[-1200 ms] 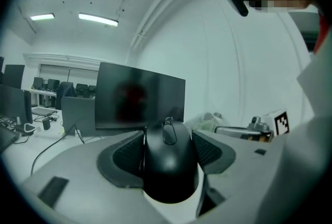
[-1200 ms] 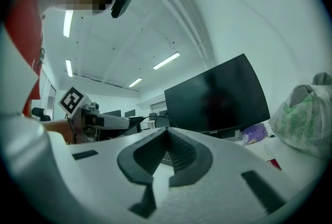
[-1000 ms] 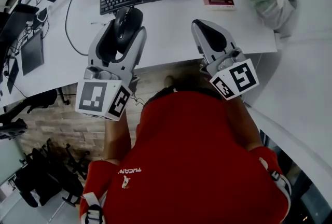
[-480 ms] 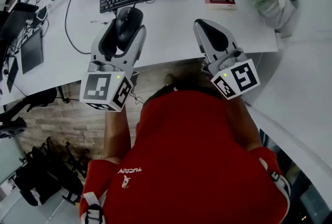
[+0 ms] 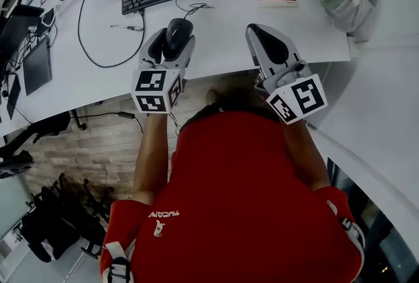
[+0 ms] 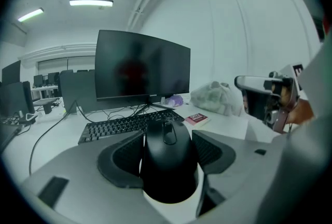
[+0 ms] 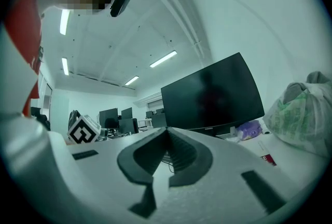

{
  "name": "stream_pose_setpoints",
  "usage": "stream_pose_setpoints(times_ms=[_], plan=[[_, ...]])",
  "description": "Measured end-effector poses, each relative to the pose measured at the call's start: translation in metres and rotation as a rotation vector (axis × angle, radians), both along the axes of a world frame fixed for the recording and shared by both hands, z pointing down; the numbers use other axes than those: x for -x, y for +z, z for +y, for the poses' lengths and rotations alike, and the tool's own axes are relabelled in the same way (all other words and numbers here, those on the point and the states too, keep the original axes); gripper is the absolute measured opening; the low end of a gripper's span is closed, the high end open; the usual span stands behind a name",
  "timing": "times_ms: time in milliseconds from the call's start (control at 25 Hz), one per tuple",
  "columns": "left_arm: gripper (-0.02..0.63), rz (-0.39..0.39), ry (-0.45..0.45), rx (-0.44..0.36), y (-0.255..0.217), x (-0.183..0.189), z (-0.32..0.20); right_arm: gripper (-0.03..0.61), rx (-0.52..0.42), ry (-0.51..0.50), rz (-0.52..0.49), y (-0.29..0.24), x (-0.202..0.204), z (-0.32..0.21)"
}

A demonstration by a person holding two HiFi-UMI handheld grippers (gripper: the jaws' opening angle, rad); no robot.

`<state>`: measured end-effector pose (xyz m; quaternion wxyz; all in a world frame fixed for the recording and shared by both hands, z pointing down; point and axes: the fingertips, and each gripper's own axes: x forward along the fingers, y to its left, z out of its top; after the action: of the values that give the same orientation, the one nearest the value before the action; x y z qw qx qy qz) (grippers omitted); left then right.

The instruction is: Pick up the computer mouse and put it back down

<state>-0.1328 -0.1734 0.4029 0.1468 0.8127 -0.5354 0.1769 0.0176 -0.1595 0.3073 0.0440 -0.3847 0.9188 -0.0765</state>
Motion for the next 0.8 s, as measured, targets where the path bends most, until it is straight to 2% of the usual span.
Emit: stream_pose_setpoints(times_ms=[440,800], plan=[[0.287,-0.062,0.052,0.177,0.089,-0.016,-0.011,0.005,0.030,0.028,0.030,0.013,-0.004,-0.004],[0.287,-0.167,0.074,0.258,0.133,-0.018,-0.023,0.005,0.048,0.056,0.045,0.020,-0.009,-0.008]])
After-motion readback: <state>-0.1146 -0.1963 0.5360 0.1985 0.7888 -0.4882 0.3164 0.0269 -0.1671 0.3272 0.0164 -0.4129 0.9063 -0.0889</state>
